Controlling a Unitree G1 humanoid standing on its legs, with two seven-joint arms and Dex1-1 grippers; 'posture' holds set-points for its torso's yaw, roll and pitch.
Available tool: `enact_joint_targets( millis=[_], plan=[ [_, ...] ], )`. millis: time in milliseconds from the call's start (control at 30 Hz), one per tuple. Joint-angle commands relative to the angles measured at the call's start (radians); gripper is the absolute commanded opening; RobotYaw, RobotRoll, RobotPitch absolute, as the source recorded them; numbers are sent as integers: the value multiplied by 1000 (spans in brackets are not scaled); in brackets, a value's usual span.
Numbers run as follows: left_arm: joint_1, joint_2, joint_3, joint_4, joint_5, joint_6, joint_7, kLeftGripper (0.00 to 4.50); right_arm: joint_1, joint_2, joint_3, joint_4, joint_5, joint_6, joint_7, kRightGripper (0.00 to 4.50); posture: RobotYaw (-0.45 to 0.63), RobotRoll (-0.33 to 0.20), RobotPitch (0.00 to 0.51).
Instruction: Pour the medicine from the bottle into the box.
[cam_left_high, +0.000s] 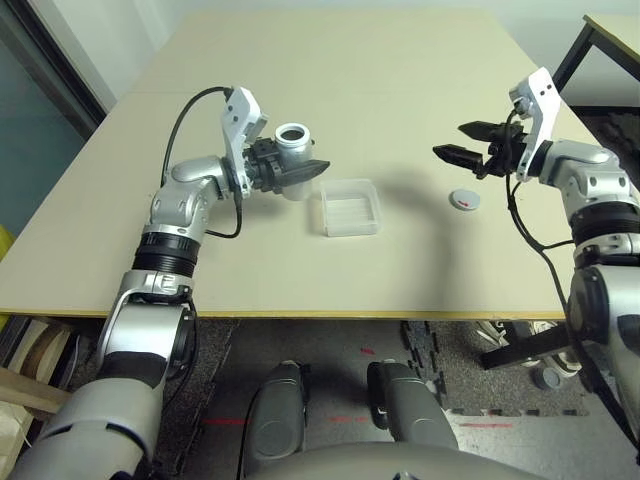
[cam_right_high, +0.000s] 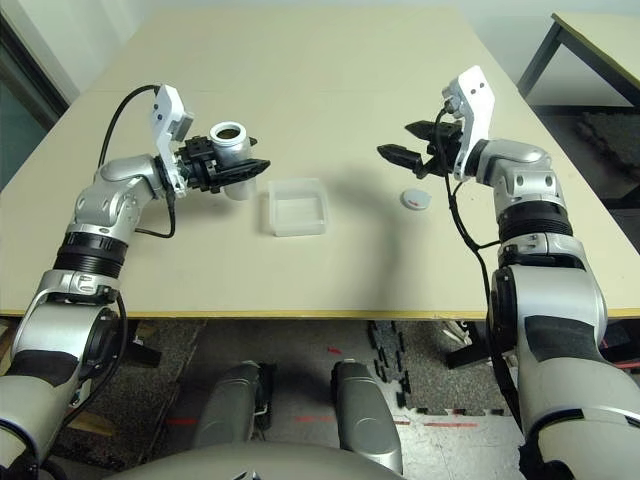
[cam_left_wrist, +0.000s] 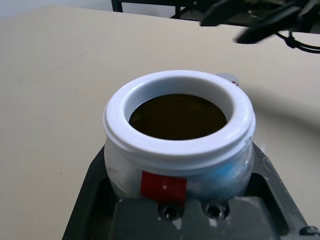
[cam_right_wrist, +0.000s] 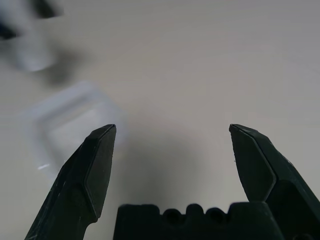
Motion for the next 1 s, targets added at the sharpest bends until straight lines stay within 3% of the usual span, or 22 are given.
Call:
enact_joint_targets(
  millis=[33, 300, 900, 1000],
  plan=[
    [-21, 14, 17, 23, 16, -21, -3, 2716, 42, -22, 18, -71, 33, 3, 110, 4500, -30, 0, 92],
    [-21, 29, 31, 43, 23, -33, -9, 2716, 134, -23, 47, -149, 43, -38, 214, 4500, -28, 0, 91],
    [-33, 44, 36, 99, 47, -56, 3, 2716, 174, 31, 48, -188, 54, -42, 168, 4500, -28, 0, 94],
    [-50, 41, 23, 144, 96, -114, 48, 2716, 175, 34, 48, -191, 55, -42, 164, 4500, -28, 0, 93]
  ],
)
